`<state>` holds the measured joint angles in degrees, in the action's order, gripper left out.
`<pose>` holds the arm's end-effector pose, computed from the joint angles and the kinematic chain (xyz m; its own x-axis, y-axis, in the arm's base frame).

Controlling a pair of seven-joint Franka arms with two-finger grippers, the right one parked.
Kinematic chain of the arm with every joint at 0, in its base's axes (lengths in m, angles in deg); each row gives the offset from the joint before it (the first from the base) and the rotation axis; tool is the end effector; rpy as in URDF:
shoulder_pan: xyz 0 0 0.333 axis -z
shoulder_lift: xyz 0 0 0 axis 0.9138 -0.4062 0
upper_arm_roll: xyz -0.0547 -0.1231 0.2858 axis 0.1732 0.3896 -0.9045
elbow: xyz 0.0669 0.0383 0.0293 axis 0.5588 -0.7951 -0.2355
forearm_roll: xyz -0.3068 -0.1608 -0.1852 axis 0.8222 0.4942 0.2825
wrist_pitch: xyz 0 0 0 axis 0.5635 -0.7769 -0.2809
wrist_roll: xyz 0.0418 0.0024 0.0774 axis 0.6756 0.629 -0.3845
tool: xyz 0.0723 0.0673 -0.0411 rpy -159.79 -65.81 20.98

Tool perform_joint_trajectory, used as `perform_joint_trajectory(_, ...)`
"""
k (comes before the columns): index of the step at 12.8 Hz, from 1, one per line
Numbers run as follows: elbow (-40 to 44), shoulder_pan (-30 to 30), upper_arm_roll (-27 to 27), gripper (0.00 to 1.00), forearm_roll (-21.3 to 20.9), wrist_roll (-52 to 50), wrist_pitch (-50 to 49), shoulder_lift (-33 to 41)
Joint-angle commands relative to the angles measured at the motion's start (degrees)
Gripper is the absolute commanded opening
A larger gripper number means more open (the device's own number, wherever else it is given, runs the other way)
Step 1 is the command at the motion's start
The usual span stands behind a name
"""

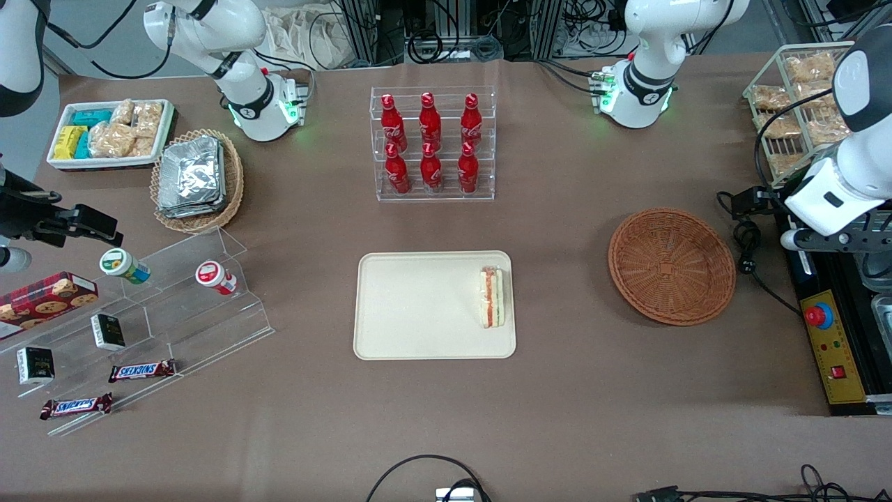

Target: Place sandwich from basket to tray

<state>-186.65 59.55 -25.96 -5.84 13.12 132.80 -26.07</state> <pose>0.5480 -0.0045 0.5279 0.9798 -0.0944 -0.1763 -0.1023 -0.9941 -0.0368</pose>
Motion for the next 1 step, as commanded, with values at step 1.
perform_joint_trajectory(1,3.56,0.86,1.66,1.0,-3.29,5.43,-3.73,-2.5)
